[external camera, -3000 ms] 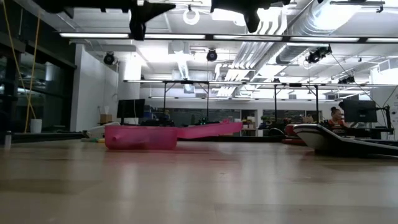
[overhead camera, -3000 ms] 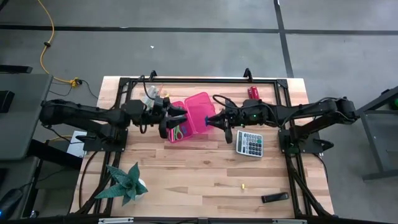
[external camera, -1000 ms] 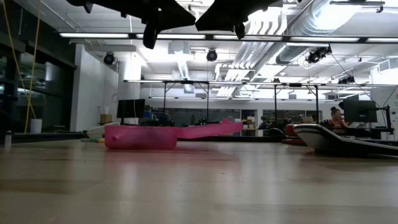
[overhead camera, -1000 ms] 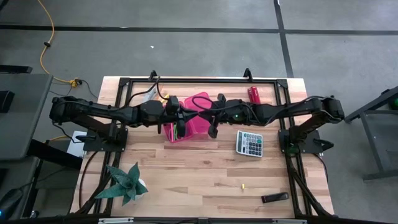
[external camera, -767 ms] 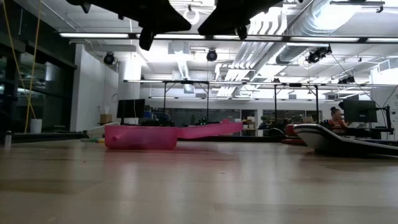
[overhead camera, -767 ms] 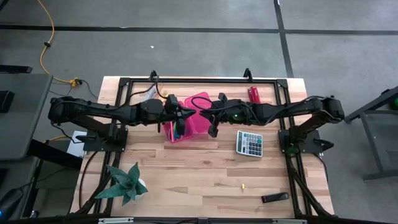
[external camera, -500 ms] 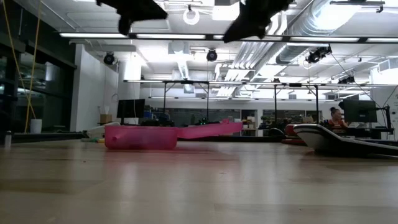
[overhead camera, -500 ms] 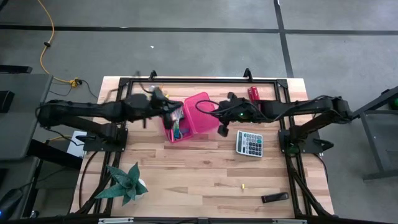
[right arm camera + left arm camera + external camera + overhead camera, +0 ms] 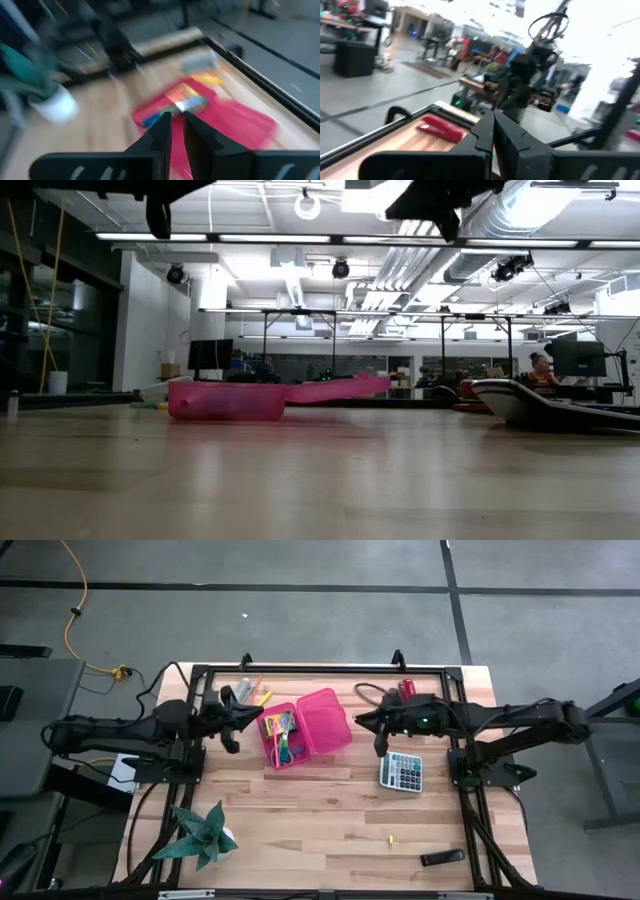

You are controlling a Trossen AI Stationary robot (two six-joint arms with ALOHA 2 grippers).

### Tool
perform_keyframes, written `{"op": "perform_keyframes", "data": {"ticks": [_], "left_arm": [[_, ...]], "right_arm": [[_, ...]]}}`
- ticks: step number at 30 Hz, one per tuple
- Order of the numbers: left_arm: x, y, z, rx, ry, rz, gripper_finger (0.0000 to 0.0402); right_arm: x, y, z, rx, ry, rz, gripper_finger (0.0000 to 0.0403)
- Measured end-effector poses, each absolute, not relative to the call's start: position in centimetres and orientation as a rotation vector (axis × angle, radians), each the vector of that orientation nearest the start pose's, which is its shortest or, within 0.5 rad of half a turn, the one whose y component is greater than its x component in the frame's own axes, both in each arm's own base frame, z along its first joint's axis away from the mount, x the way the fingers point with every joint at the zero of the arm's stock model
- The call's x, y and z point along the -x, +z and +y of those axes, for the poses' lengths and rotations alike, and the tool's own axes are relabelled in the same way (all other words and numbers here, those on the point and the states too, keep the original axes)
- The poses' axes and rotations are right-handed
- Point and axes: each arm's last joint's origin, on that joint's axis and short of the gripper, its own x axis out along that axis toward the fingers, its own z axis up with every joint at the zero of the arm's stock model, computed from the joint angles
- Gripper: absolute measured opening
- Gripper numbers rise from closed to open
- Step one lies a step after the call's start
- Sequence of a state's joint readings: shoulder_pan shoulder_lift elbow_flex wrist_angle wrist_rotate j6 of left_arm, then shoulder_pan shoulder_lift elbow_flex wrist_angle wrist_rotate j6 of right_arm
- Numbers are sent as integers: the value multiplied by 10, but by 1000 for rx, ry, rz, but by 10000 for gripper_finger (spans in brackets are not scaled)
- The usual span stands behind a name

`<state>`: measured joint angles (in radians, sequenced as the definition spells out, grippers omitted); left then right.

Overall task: Pack school essentials
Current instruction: Put the yellow eraser into the pink pencil box

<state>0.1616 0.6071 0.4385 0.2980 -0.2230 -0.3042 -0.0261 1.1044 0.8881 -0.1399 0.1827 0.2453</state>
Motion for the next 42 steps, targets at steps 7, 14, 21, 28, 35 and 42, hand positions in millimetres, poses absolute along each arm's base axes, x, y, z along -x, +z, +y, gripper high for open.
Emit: {"op": "perform_keyframes", "data": {"ticks": [7,14,21,28,35,42], "left_arm": [[-142,282,29,310,337,-202,0],[-142,282,29,310,345,-202,0],[-142,282,29,310,346,-203,0],[-142,282,29,310,347,-202,0],[-142,282,30,311,349,-202,0],[-142,282,30,309,353,-203,0]], "right_arm": [[-241,318,-11,-244,-193,119,40],[-241,318,-11,-244,-192,117,40],[-241,318,-11,-253,-193,116,40],[-239,306,-2,-515,-143,243,40],[-235,266,54,-850,-114,656,43],[-230,213,123,-1155,-299,1024,103]]}}
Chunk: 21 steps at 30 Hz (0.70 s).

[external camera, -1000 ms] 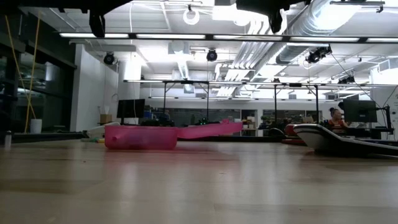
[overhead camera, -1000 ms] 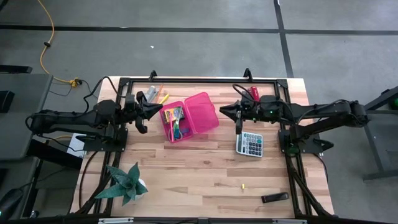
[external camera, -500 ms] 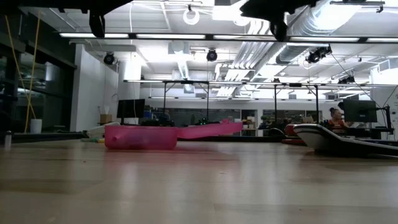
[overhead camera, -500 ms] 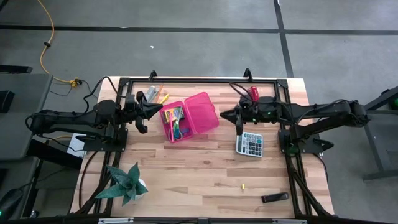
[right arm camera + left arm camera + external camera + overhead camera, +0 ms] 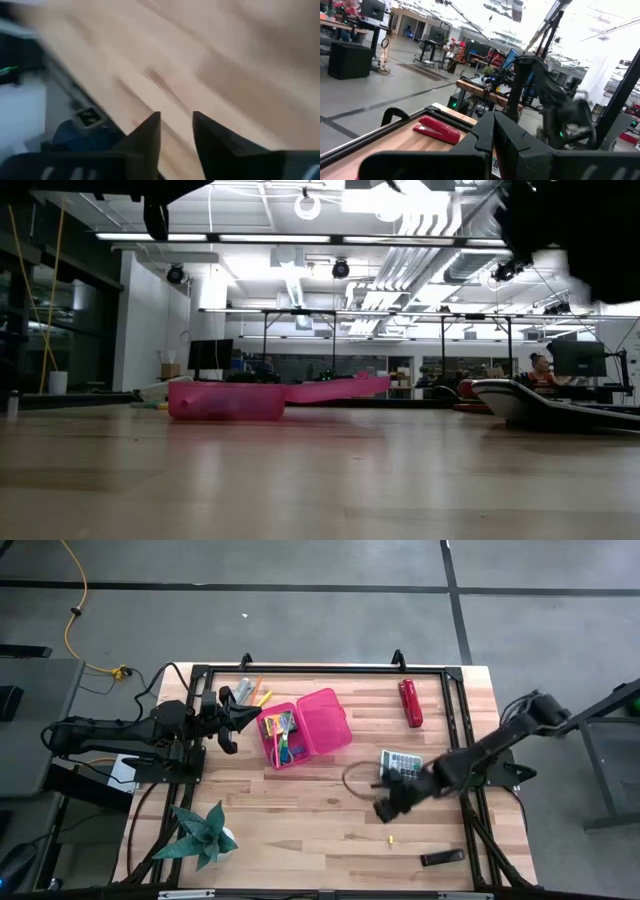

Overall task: Pack school essentials
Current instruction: Put the yellow eraser into the pink pencil box

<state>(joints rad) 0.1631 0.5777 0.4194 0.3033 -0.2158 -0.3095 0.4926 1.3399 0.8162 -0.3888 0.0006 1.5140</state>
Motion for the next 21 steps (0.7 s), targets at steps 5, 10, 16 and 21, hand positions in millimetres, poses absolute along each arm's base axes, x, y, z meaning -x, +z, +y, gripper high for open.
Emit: {"op": "perform_keyframes", "data": {"ticks": [5,10,16,21], "left_arm": [[-142,282,30,296,369,-203,0],[-142,282,30,285,362,-199,0],[-142,282,30,284,357,-199,0],[-142,282,30,285,357,-199,0]], "right_arm": [[-229,175,150,-1347,-548,1216,143],[-234,150,168,-1444,-610,1314,150],[-233,134,180,-1494,-687,1349,137],[-232,130,180,-1531,-776,1317,124]]}}
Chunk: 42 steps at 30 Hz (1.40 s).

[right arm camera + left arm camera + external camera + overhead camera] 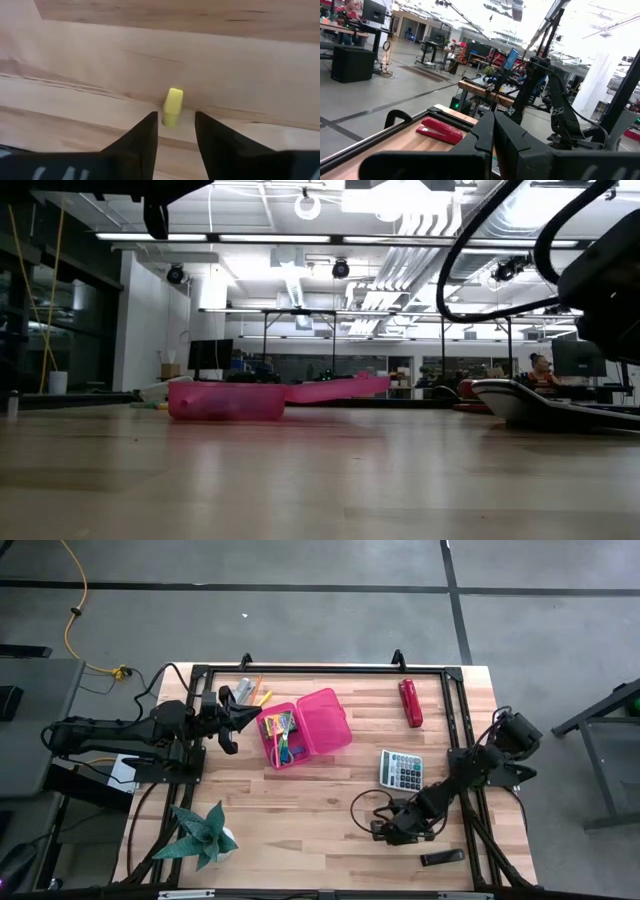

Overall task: Pack school essentials
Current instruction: Put the yellow eraser into the pink pencil box

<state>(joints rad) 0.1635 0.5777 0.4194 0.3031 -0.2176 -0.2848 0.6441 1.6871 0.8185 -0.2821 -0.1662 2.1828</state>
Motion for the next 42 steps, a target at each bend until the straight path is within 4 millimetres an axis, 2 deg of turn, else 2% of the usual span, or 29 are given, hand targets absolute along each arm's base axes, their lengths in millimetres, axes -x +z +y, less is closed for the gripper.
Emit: {"op": "perform_keyframes", "data": {"ticks": [15,21,25,28,32,36,42], "left_arm": [[-142,282,30,285,359,-199,0],[-142,282,30,285,361,-199,0],[-142,282,30,285,362,-199,0],[-142,282,30,285,364,-199,0],[-142,282,30,286,363,-200,0],[-142,282,30,290,363,-201,0],[-144,281,30,336,339,-199,0]], "right_arm": [[-230,127,174,-1499,-868,1259,66],[-230,127,173,-1469,-851,1261,36],[-227,134,169,-1378,-783,1239,16],[-221,148,158,-1258,-746,1169,10],[-220,183,138,-1102,-576,1055,9],[-228,215,104,-920,-452,844,8],[-252,246,51,-603,-292,598,8]]}}
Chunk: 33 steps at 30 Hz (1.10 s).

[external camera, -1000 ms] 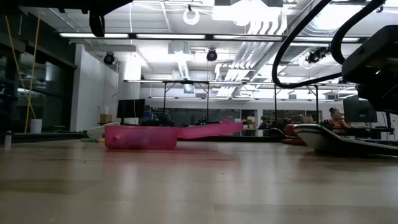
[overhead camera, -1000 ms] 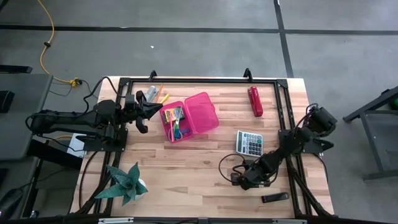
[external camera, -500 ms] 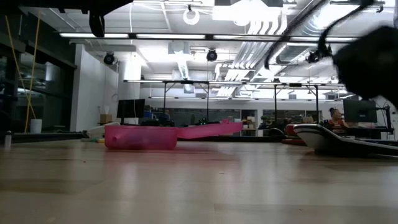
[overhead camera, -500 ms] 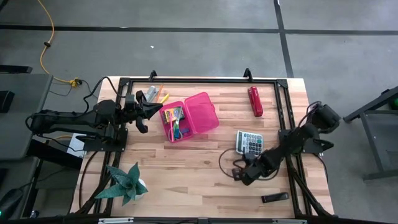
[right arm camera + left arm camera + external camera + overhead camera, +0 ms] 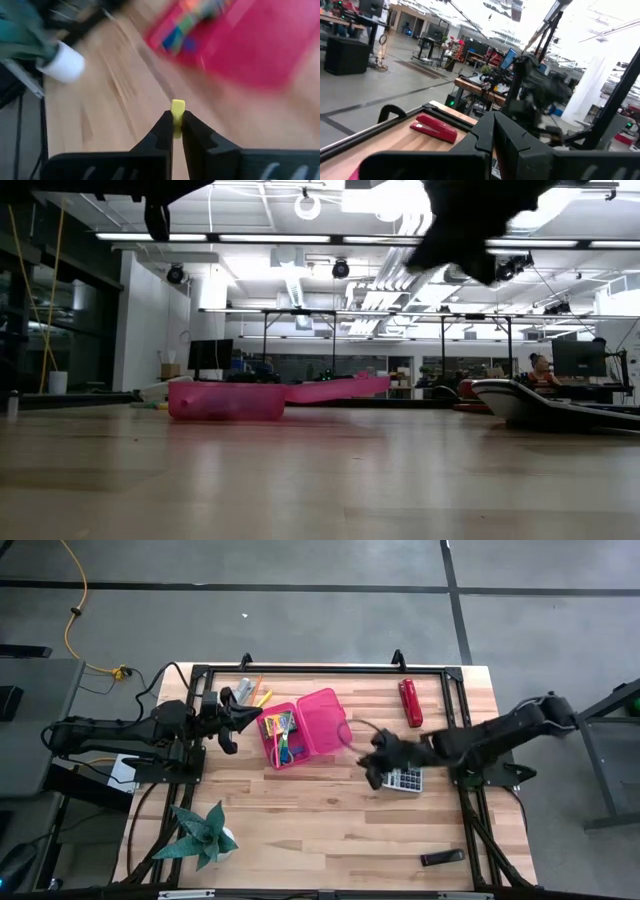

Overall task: Pack school essentials
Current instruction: Put the yellow eraser into the pink pencil box

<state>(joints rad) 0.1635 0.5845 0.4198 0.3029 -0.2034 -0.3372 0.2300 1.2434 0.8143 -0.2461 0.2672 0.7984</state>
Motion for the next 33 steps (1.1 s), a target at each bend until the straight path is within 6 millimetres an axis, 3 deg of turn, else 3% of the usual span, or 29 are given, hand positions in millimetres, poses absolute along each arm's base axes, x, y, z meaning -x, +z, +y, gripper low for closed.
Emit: {"op": "perform_keyframes", "data": {"ticks": [6,11,17,33], "left_arm": [[-149,278,30,335,331,-169,0],[-154,274,31,335,337,-141,0],[-157,271,31,335,313,-116,0],[-158,271,30,334,289,-115,0]], "right_arm": [[-276,271,4,-408,-118,336,8],[-280,292,-17,-262,-12,133,7],[-280,300,-21,-137,41,59,7],[-280,299,-21,-162,29,60,7]]}}
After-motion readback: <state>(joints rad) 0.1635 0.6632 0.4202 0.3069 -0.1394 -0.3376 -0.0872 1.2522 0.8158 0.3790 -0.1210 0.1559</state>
